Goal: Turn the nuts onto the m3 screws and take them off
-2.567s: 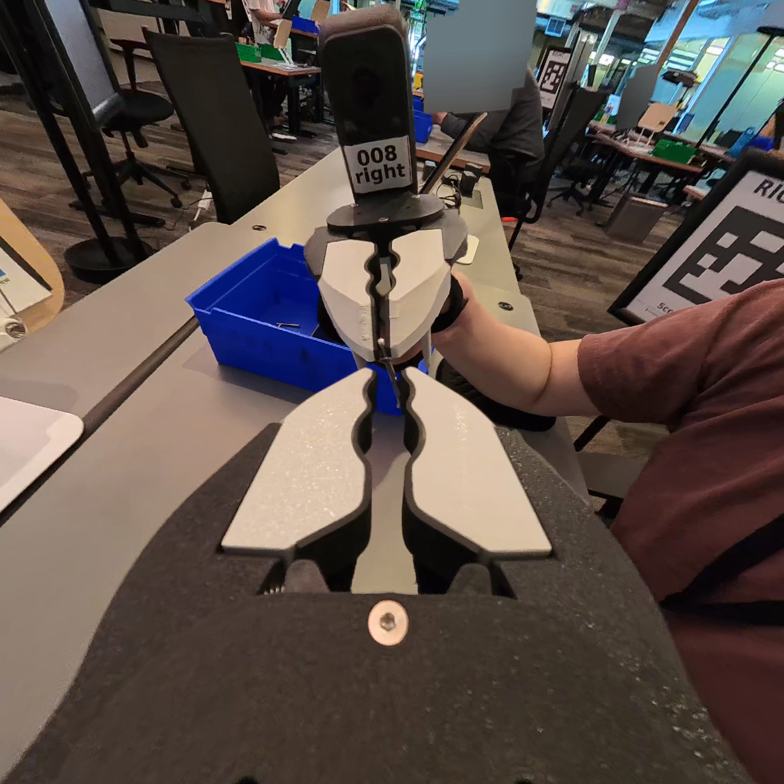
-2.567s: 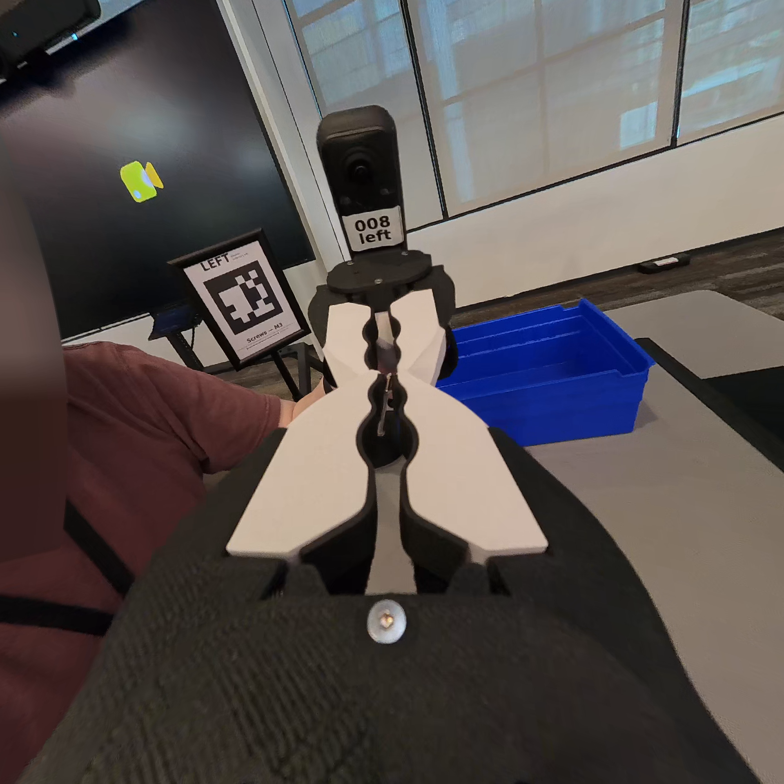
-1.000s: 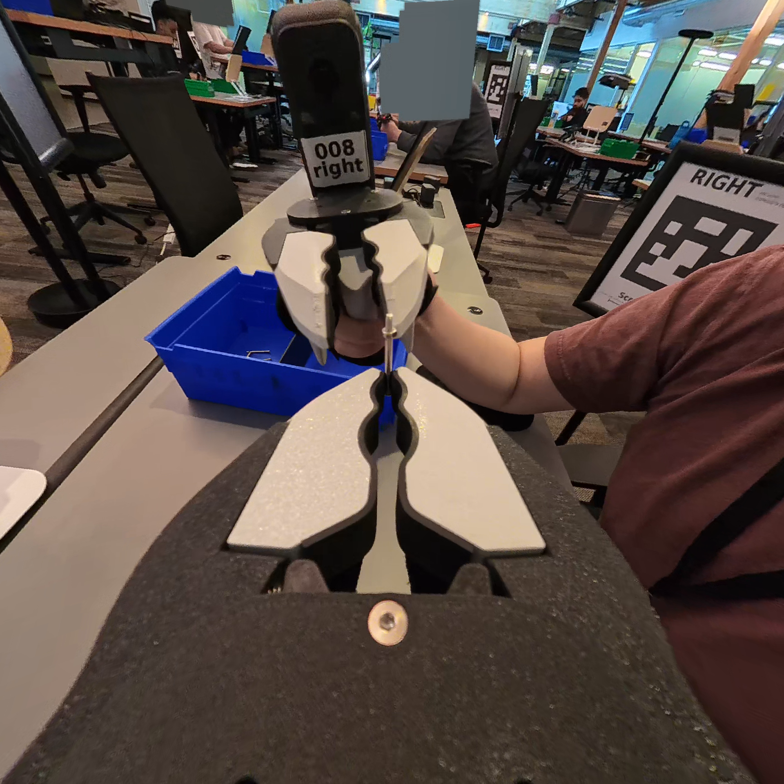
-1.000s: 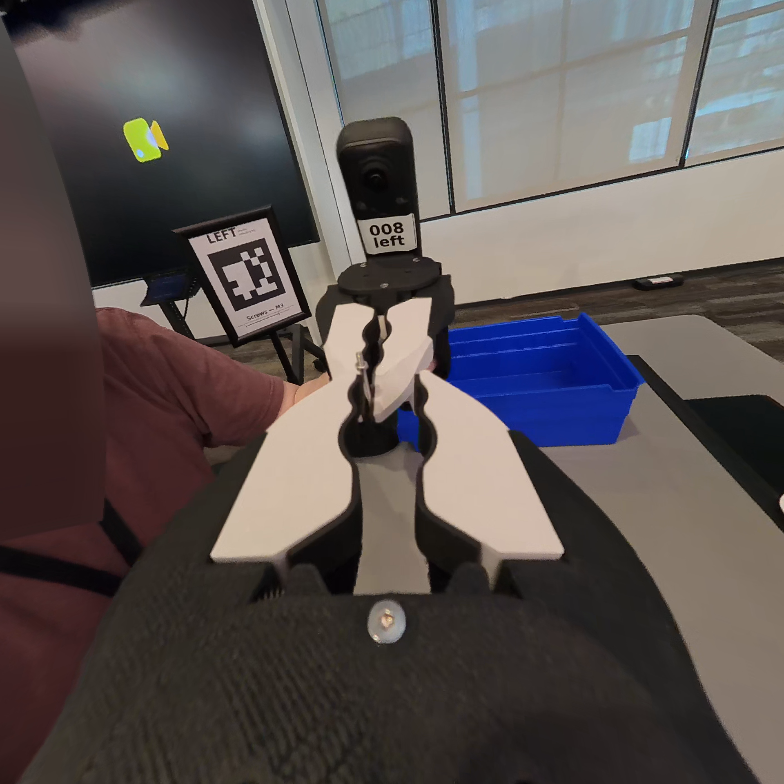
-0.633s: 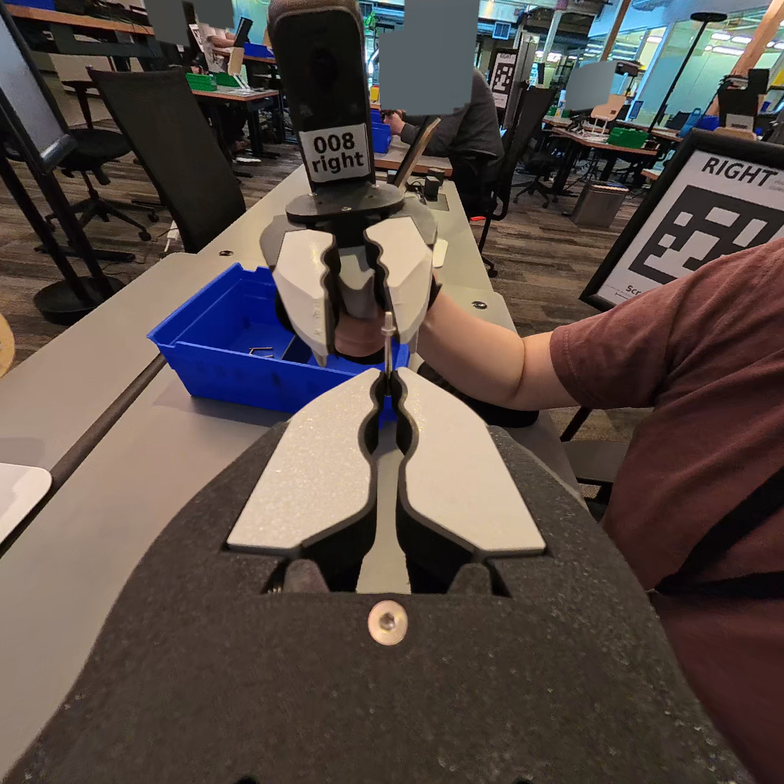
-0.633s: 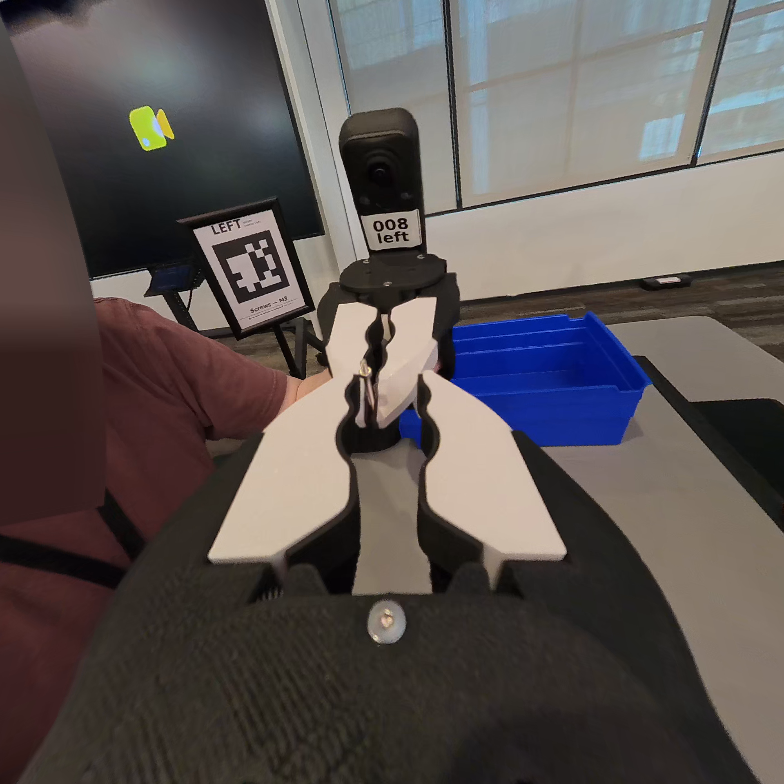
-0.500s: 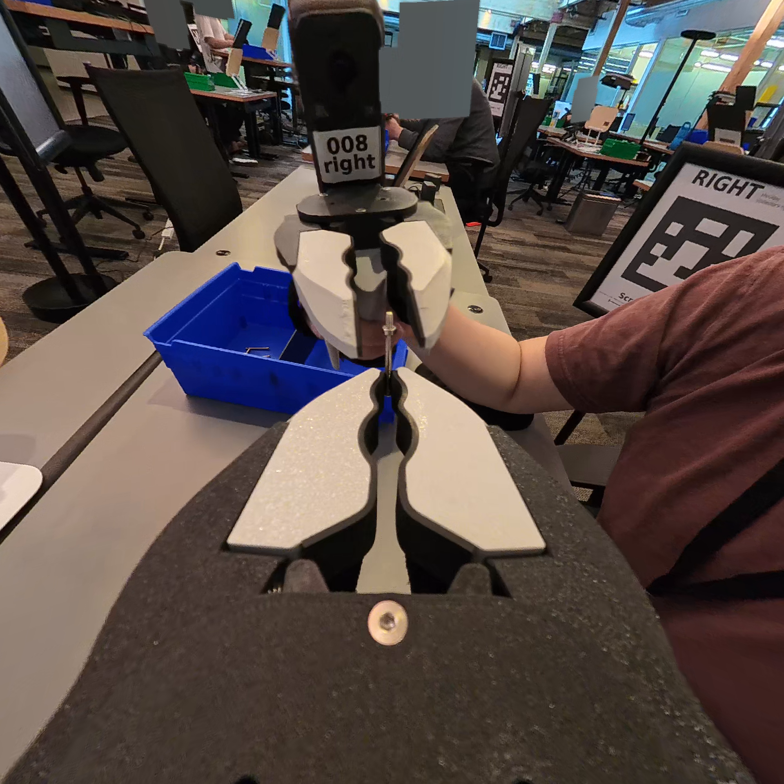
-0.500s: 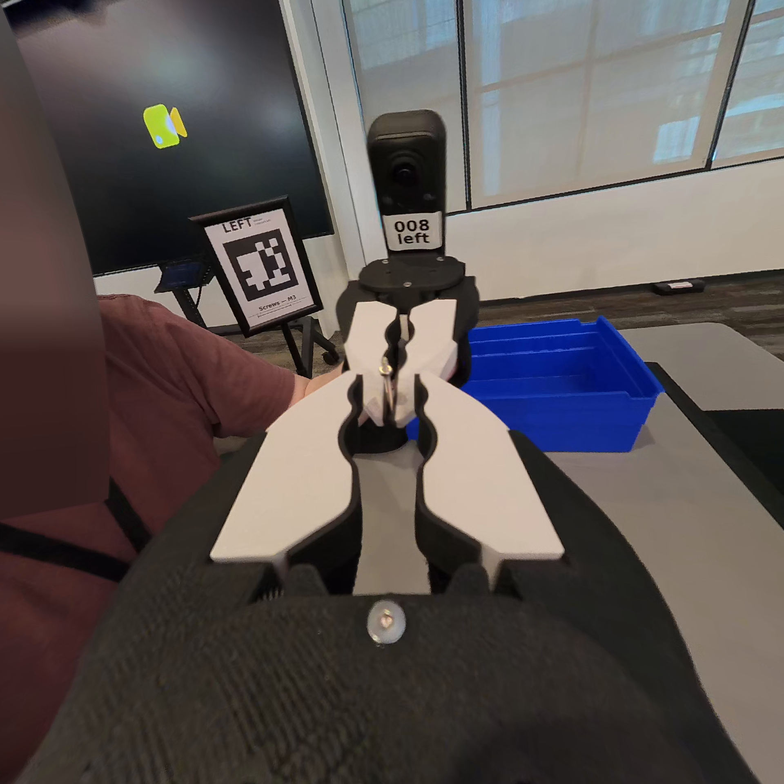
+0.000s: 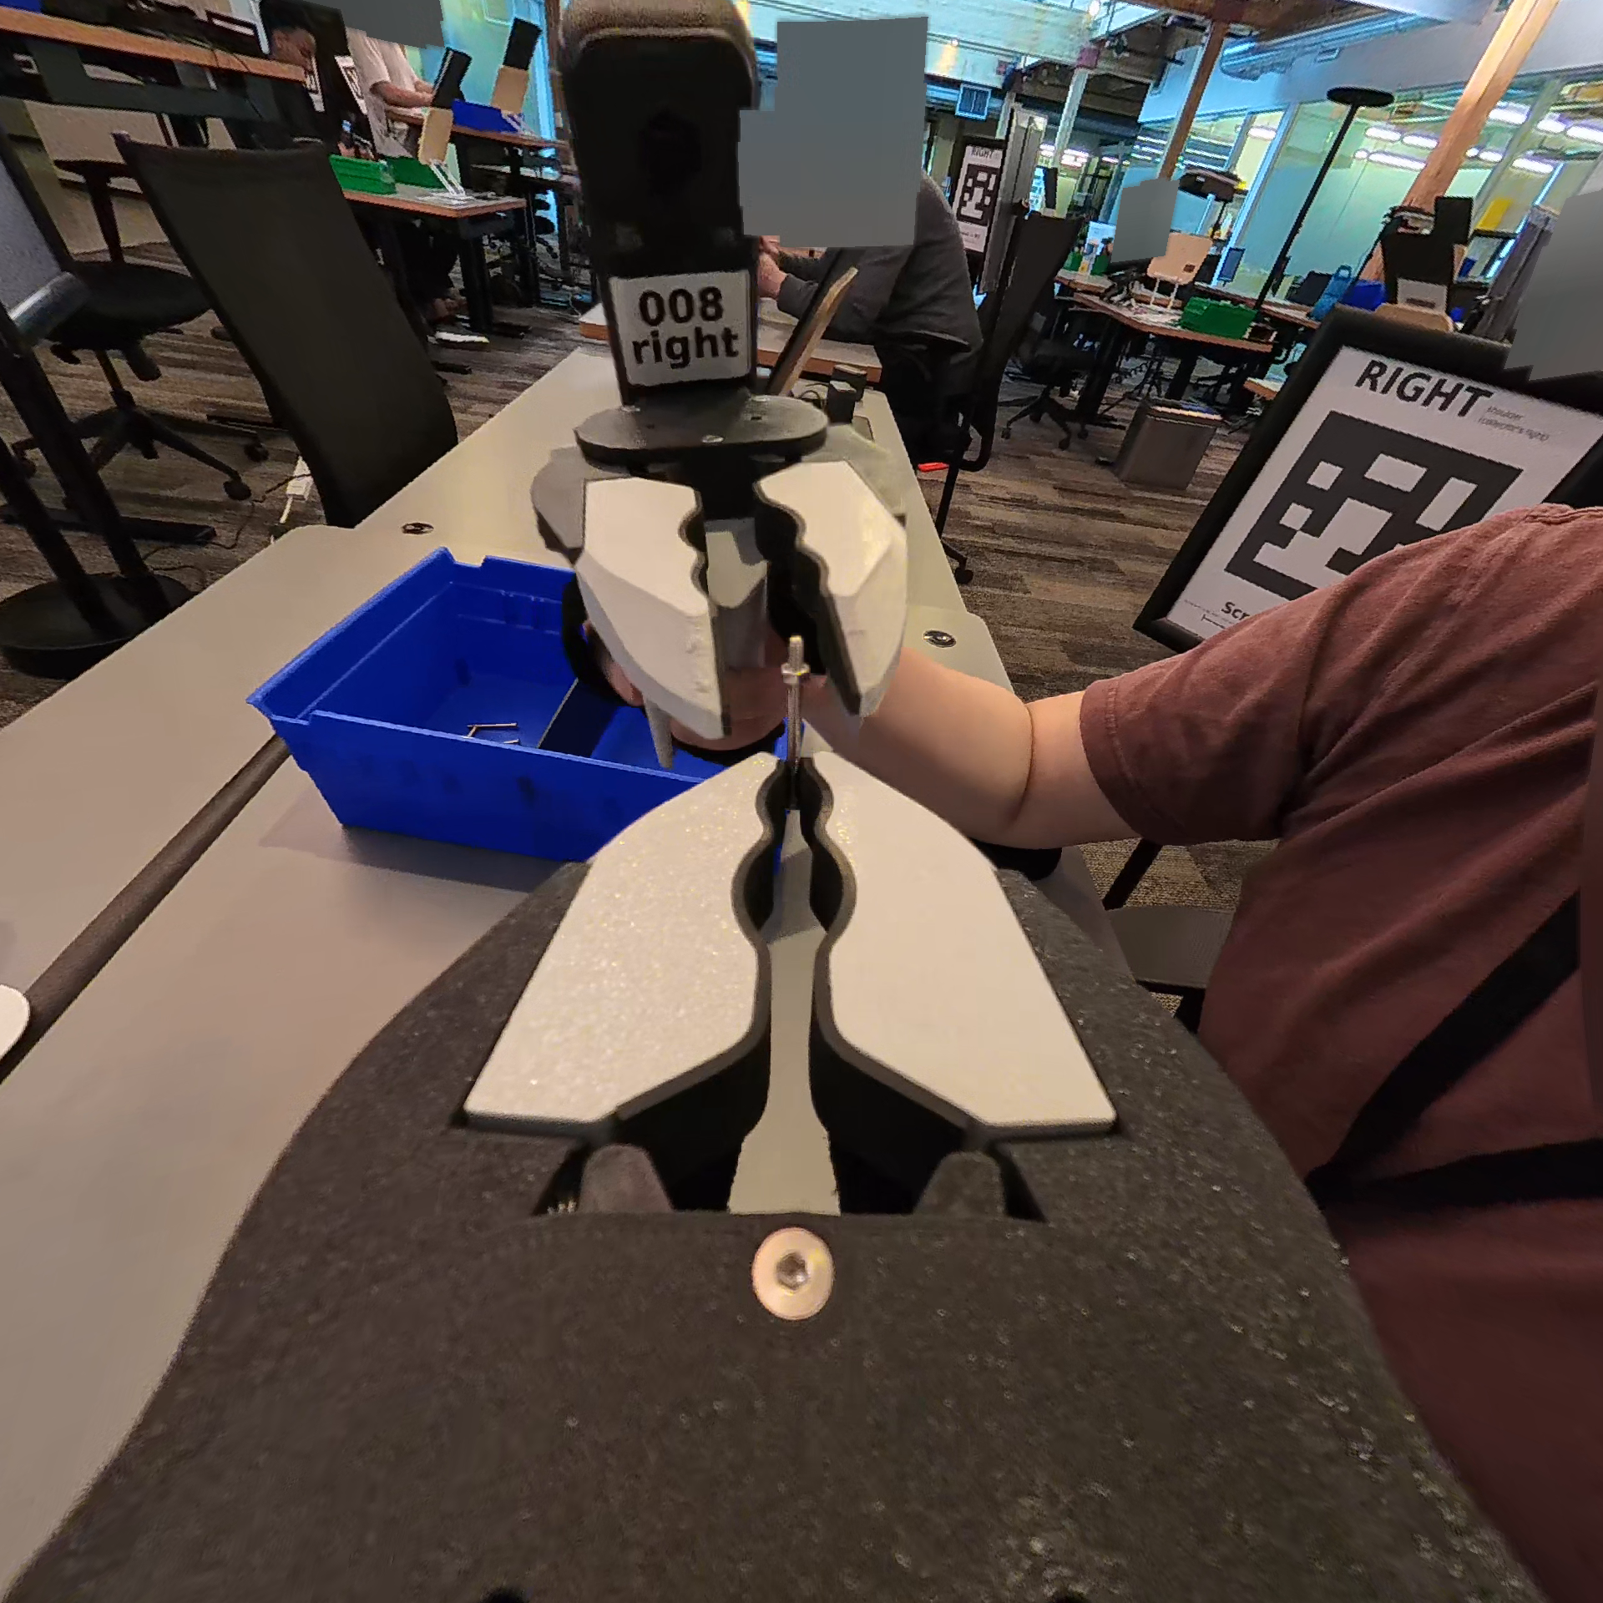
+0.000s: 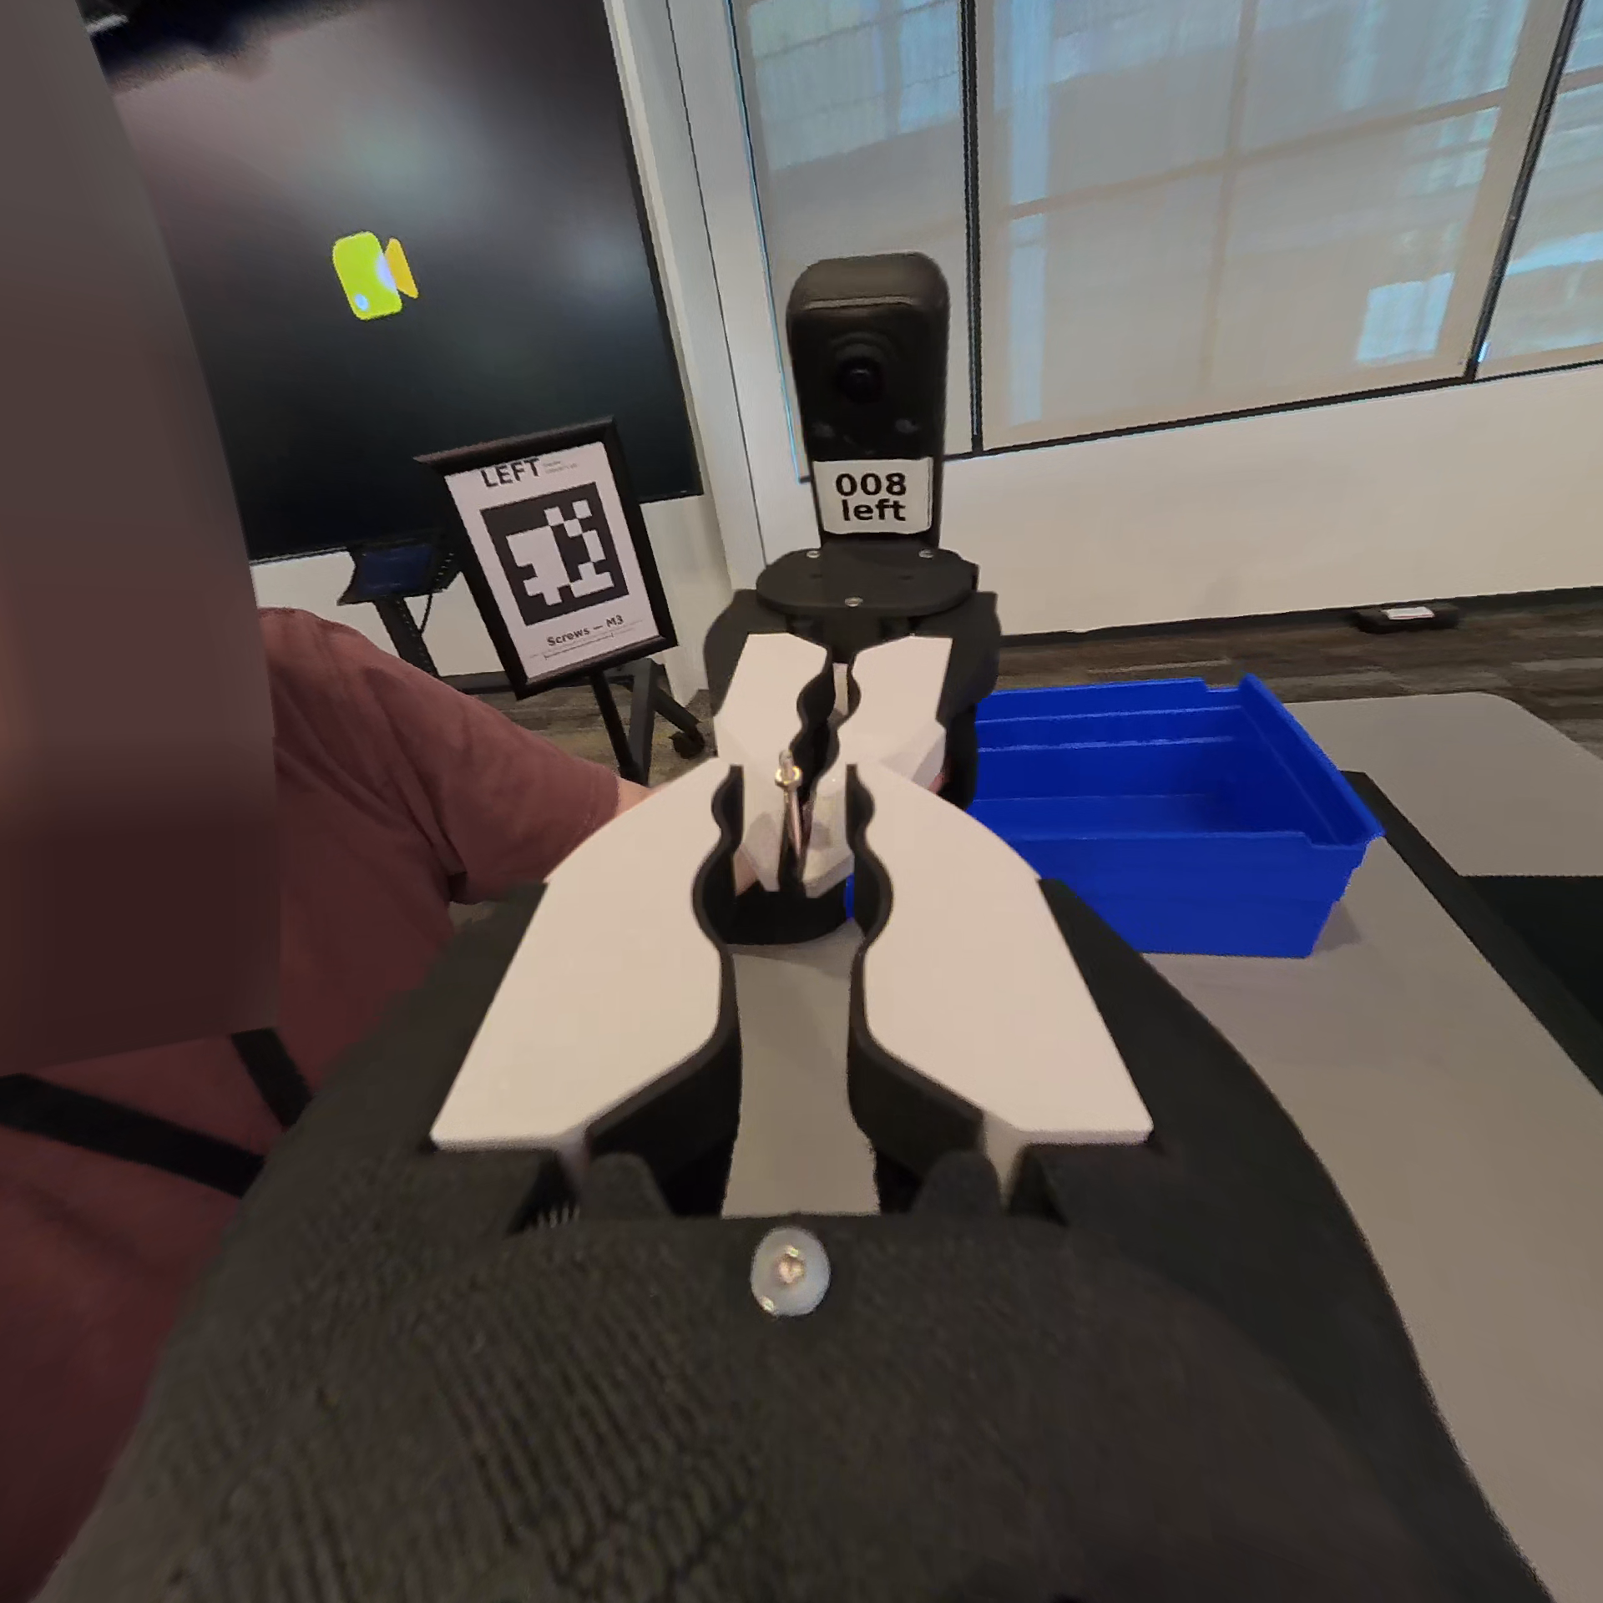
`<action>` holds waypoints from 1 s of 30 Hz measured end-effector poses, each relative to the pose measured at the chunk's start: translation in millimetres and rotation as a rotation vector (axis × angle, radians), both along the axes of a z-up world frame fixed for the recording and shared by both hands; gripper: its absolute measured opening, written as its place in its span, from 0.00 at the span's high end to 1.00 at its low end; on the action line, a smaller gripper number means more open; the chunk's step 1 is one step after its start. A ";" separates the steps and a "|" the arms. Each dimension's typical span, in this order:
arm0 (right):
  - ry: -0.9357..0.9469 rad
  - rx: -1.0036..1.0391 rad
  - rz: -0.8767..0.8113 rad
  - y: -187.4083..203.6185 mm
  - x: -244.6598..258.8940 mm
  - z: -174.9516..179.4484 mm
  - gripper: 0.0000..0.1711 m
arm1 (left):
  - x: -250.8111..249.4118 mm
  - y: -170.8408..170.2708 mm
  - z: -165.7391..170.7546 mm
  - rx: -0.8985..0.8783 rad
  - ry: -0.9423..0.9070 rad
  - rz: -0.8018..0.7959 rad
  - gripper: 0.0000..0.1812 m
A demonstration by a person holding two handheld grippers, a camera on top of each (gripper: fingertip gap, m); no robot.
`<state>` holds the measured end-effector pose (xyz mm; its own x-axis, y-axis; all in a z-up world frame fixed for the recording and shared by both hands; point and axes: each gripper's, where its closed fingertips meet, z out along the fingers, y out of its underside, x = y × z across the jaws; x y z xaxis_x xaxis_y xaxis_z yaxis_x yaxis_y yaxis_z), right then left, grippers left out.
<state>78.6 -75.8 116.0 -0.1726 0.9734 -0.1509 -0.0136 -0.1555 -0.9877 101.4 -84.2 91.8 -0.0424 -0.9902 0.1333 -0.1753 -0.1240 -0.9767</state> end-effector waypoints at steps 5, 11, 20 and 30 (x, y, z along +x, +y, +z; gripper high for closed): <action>-0.009 -0.025 -0.010 8.0 7.1 -2.2 0.87 | 0.0 -2.7 1.5 0.000 -0.005 -0.010 0.99; 0.003 0.009 0.007 -2.7 -0.4 1.0 0.88 | 1.2 -2.8 0.0 -0.009 -0.003 -0.016 0.99; 0.035 -0.038 0.044 1.1 10.9 4.8 0.89 | -0.8 -0.1 1.6 -0.003 -0.005 0.001 0.99; 0.037 -0.034 0.009 6.5 13.6 6.3 0.91 | -0.2 -3.2 5.3 -0.026 -0.030 -0.017 0.99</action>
